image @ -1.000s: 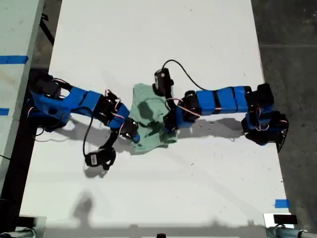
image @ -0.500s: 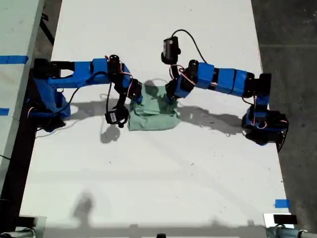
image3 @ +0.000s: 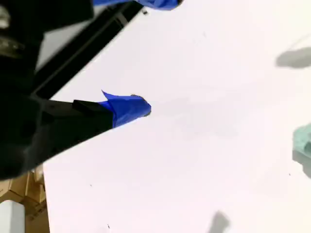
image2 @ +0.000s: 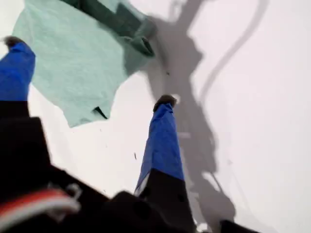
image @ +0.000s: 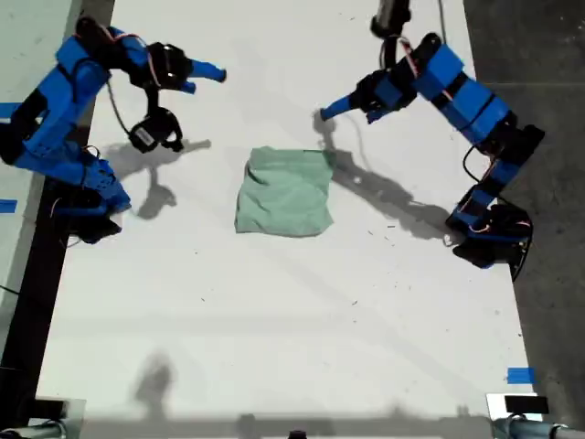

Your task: Fold tshirt

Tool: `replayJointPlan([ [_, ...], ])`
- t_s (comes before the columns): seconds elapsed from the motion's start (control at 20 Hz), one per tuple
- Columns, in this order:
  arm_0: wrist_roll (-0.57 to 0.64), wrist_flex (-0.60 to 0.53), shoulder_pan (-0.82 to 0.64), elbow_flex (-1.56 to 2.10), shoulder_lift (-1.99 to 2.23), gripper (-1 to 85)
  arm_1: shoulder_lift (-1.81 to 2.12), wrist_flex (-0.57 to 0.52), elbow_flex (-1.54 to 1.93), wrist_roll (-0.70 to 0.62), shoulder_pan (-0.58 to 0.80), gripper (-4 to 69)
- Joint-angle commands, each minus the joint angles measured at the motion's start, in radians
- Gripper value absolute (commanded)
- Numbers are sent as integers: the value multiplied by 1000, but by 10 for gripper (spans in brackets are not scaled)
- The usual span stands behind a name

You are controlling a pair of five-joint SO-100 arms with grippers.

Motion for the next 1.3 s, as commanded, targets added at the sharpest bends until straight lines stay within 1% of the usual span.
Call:
replayJointPlan([
  [0.0,-17,-18,38,135,291,296,265,37,138,-43,91,417],
  [0.1,-103,-51,153,301,460,286,454,34,337,-25,94,385],
  [0.15,-167,-77,225,391,546,279,552,29,449,6,74,366],
  [0.2,-235,-103,301,480,629,273,657,17,557,41,32,325],
  [0.3,-331,-184,463,660,811,205,862,3,761,141,-66,292],
  [0.35,-397,-215,541,742,896,170,969,-6,854,196,-129,248],
  [0.4,-449,-250,615,822,977,115,1077,-15,945,259,-198,181],
  [0.5,-560,-296,727,963,1088,35,1279,-91,1126,413,-377,110],
  [0.55,-606,-334,779,1037,1129,27,1361,-140,1221,483,-460,42],
  [0.6,-638,-390,824,1108,1167,20,1436,-184,1322,554,-528,-7],
  [0.65,-649,-443,856,1175,1207,4,1505,-229,1420,611,-586,-12],
  [0.7,-666,-468,874,1235,1250,1,1568,-253,1509,666,-634,-12],
  [0.8,-701,-440,876,1358,1408,1,1747,-249,1672,747,-689,-12],
  [0.85,-721,-426,859,1457,1500,1,1881,-202,1761,792,-701,-12],
  [0.9,-744,-434,856,1485,1477,8,1928,-221,1813,765,-707,-11],
  [0.95,-795,-410,854,1489,1486,10,1924,-236,1853,795,-718,-11],
  [1.0,-816,-385,856,1488,1488,34,1914,-255,1864,850,-736,-11],
  [1.05,-808,-382,864,1486,1488,68,1921,-282,1878,894,-739,23],
  [1.1,-805,-382,885,1486,1488,93,1921,-295,1884,862,-735,42],
  [1.15,-801,-380,902,1486,1489,112,1921,-293,1884,792,-721,46],
  [1.2,-775,-374,911,1486,1489,117,1921,-293,1884,646,-713,49],
  [1.25,-706,-359,914,1486,1489,117,1921,-293,1884,437,-712,49],
])
